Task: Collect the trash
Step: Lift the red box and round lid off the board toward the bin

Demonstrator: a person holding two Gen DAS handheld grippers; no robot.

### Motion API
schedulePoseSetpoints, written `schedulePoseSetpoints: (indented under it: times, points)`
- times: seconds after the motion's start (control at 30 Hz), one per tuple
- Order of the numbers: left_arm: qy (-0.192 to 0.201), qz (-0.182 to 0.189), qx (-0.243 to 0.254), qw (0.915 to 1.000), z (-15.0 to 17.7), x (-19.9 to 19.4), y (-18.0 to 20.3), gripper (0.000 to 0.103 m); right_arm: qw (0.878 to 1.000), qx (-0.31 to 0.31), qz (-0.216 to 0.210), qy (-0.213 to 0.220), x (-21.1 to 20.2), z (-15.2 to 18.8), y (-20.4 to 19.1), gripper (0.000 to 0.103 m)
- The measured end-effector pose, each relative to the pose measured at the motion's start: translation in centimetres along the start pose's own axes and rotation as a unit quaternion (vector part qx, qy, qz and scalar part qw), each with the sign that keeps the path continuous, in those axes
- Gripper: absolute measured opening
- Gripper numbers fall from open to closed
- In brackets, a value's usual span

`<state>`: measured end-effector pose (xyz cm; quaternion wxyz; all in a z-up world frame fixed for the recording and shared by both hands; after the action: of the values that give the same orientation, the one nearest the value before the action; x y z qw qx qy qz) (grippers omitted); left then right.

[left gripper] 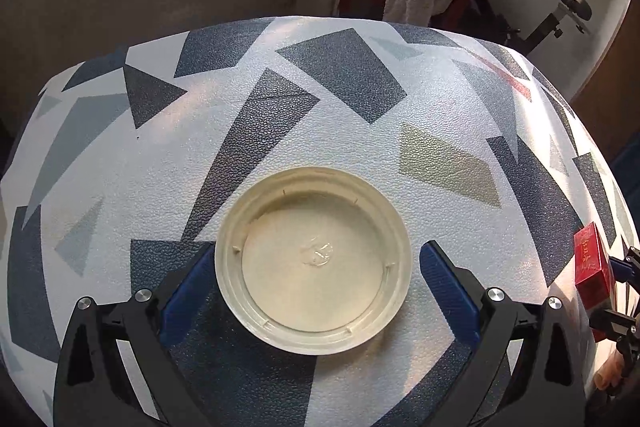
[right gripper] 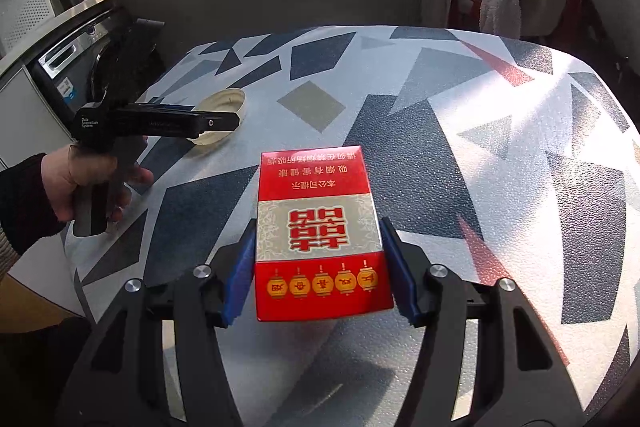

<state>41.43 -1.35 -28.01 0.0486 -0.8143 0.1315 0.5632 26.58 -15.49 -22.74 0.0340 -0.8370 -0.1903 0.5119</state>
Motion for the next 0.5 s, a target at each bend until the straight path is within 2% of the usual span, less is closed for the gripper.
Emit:
schedulePoseSetpoints:
  times: [0.17, 0.23, 0.33, 0.43, 0.5]
  points:
    - [-0.009, -0.004, 0.005, 0.9999, 0.2, 0.0, 0.1, 0.096, 1.000, 0.001, -0.002, -0.001, -0.2, 0.1, -0.1, 0.059]
    - [-0.009, -0.015, 0.012, 0.9998, 0.6, -0.4, 0.2, 0.087, 1.000, 0.003, -0.003, 0.001, -0.4, 0.1, -0.1, 0.059]
    - [-0.008, -0.004, 0.016, 0.9998, 1.6, -1.0, 0.4, 0.085, 1.000, 0.008, -0.006, 0.005, -0.9, 0.2, -0.1, 0.059]
    - [-0.009, -0.018, 0.038, 0.9991, 2.7, -1.5, 0.9, 0.084, 1.000, 0.011, -0.009, 0.009, -1.6, 0.3, -0.4, 0.059]
    - [-0.002, -0.011, 0.032, 0.9994, 3.4, -2.3, 1.1, 0.084, 1.000, 0.012, -0.009, 0.012, -2.2, 0.5, -0.7, 0.059]
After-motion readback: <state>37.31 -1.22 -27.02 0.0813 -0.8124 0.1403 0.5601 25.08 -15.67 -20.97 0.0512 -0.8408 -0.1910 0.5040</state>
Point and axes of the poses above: each gripper's, at about its wrist camera, not at the fingertips, and x roughly the way its jaws point, y to its right, z to its underside, the point moved 7 cm from there along x, roughly the way its jaws point, and after that the axes turned 10 degrees about -y, right-handed, at the moved point
